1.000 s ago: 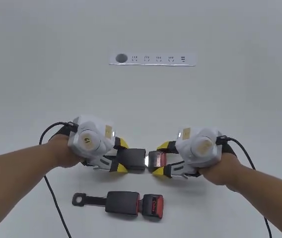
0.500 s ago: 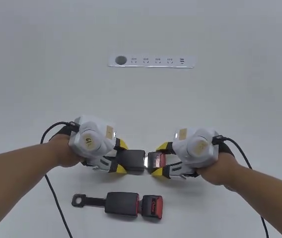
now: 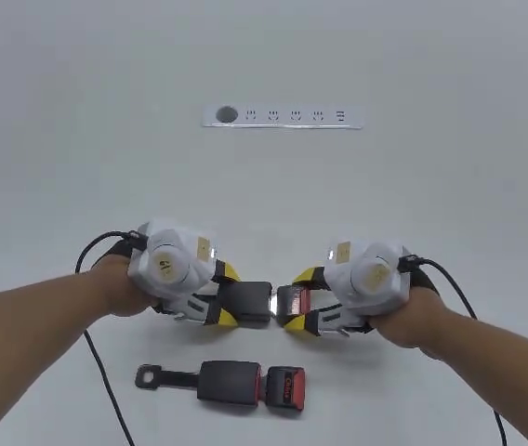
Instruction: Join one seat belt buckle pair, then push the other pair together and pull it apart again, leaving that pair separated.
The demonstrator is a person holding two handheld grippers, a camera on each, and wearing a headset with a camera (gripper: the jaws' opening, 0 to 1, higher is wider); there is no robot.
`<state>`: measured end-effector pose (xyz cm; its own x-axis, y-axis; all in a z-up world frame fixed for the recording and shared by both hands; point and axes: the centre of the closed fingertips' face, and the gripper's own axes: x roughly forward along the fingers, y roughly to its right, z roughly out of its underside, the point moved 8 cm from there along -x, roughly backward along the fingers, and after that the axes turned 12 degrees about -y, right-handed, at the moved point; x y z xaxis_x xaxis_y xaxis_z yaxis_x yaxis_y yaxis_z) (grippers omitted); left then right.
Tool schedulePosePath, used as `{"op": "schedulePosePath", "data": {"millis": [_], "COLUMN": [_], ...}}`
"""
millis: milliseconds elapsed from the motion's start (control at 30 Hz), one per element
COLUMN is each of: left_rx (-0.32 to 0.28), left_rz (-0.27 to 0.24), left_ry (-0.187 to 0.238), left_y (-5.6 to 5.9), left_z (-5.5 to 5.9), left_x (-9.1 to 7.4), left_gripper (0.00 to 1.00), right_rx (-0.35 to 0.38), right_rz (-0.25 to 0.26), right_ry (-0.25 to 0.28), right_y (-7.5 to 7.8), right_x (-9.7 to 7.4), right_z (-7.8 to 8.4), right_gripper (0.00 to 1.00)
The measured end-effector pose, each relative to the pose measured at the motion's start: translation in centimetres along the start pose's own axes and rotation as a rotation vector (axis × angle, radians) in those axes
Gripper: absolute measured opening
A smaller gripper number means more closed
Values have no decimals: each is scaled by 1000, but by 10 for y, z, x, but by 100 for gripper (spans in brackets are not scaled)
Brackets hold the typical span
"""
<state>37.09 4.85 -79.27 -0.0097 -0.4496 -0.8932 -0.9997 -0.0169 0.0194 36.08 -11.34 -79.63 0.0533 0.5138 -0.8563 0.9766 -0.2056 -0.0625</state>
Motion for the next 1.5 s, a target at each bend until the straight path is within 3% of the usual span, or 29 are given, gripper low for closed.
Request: {"op": "schedulePosePath", "data": {"millis": [500,1067,1500], "left_rx": [-6,-21,-12], "left_rz": [-3,-9,-2], "left_ry": [-3,-20,-28], "left_y": [0,3,2], "left_z": [1,2,0], "left_x": [1,-1,-2], "left_gripper": [33,33,33], "right_rx": [-2,-26,-20], "right_rz": [2,4,4], "right_ry": [12,23,35], "right_y": [0,4,6], "right_x": [-1,-8,-22], "right_z": [2,15,39], "right_gripper": [35,35,36]}}
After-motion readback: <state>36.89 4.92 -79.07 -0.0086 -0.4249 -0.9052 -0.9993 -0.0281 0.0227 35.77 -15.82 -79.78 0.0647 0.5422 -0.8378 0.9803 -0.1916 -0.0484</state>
